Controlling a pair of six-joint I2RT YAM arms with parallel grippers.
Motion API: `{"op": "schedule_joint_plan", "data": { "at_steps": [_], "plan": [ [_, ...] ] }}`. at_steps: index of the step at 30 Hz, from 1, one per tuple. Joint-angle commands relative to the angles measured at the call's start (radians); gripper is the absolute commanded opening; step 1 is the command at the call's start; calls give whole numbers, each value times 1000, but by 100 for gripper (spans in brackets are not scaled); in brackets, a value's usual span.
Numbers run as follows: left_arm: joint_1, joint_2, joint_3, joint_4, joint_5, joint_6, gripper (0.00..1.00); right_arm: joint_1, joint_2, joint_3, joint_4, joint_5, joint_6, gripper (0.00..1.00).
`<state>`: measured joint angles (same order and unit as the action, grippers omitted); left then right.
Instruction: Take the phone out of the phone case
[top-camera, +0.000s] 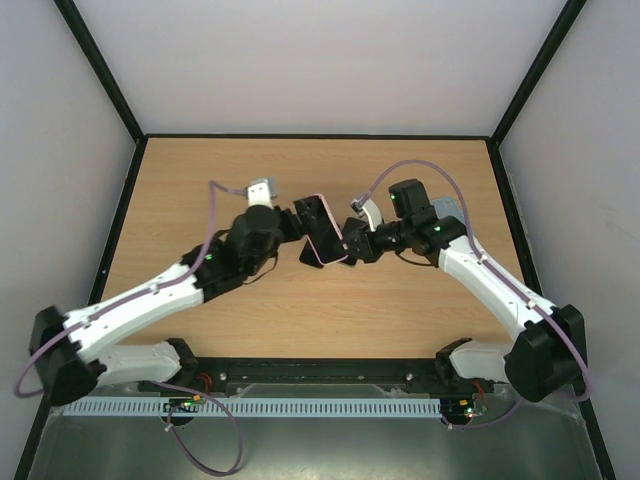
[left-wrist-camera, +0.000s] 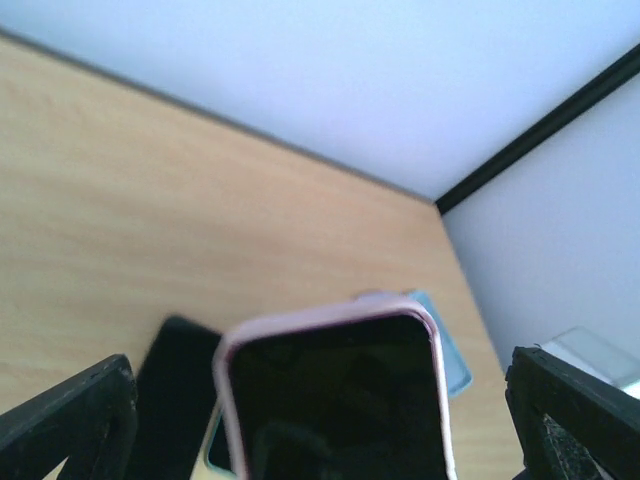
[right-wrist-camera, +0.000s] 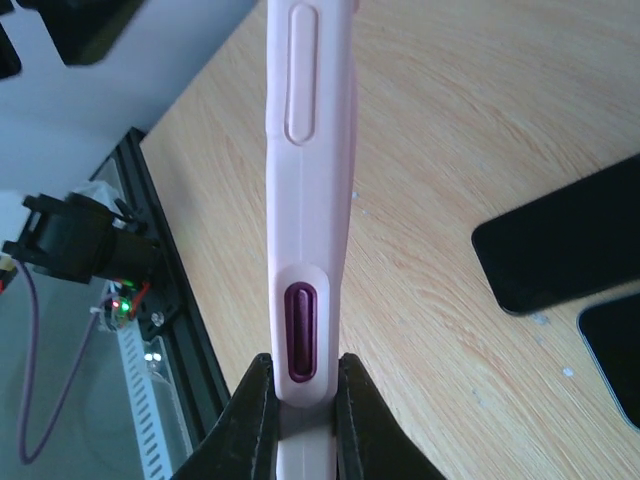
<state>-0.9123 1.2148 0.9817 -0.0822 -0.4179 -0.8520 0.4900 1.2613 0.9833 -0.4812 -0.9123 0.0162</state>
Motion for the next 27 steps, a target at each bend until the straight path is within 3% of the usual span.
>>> {"op": "schedule_joint_plan", "data": {
  "at_steps": [1, 8, 14, 21, 27],
  "plan": [
    [40, -179, -89, 88, -58, 148, 99, -28, -74, 63, 44, -110, 65, 2],
    [63, -437, -338, 320, 245, 244, 87, -51, -153, 16, 149, -346, 197, 2],
    [84, -404, -400, 536, 579, 177, 75, -51, -201, -7, 224, -450, 270, 2],
    [84, -316, -416, 723, 678, 140, 64, -51, -225, -33, 208, -461, 254, 2],
    [84, -264, -398, 807, 734, 130, 46, -51, -239, -46, 163, -450, 195, 2]
  ]
}}
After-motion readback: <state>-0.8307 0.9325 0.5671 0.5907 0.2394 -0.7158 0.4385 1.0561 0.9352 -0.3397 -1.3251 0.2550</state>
